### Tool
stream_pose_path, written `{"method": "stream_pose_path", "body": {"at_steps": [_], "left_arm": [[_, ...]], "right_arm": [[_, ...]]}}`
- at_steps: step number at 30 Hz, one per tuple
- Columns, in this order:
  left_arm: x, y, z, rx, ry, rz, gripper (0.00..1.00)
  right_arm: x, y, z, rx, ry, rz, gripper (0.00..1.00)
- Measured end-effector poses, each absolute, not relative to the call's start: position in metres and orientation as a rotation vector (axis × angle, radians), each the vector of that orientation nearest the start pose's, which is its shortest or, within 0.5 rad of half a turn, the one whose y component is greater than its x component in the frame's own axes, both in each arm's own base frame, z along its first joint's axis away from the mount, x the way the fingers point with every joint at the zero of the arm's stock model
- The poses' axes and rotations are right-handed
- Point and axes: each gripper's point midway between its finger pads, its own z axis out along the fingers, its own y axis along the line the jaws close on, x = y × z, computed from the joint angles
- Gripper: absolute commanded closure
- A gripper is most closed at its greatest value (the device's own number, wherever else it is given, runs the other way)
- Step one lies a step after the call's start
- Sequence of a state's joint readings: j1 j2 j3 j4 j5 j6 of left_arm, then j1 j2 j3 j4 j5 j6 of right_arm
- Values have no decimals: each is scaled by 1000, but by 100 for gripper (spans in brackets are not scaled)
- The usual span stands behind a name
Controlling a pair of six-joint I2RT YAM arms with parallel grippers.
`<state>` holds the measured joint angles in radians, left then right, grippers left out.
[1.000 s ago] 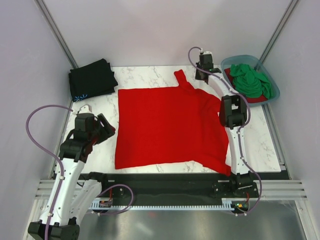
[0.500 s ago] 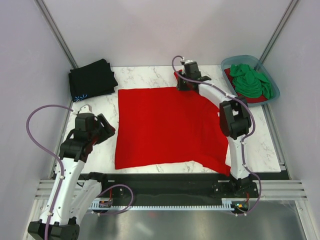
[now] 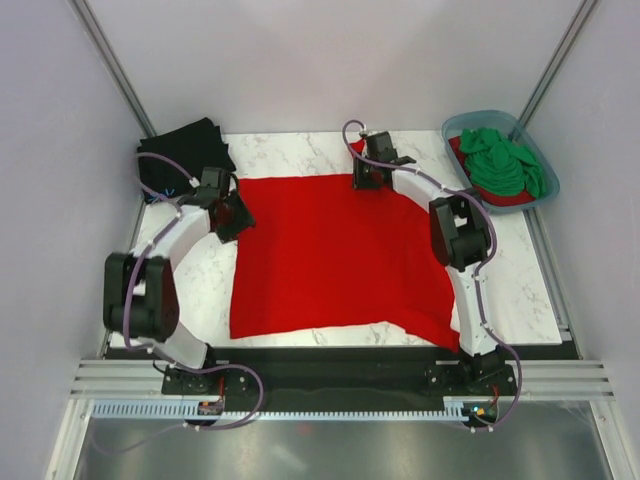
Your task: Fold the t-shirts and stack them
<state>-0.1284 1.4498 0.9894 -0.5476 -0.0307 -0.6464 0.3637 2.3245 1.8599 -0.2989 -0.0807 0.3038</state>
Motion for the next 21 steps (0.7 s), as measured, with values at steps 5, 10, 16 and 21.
{"method": "stream_pose_path", "body": {"at_steps": [5, 10, 16, 21], "left_arm": [[436, -81, 74, -705, 2485, -287, 41], [480, -88, 46, -724, 2494, -281, 44], [481, -81, 26, -784, 2510, -222, 52], [481, -78, 25, -798, 2503, -196, 54]], "right_arm": [[553, 235, 32, -131, 2406, 379, 62], [562, 226, 35, -136, 2403, 340, 62], [592, 189, 33, -76, 2383, 273, 59], [635, 137, 37, 26, 2324, 159, 49]]}}
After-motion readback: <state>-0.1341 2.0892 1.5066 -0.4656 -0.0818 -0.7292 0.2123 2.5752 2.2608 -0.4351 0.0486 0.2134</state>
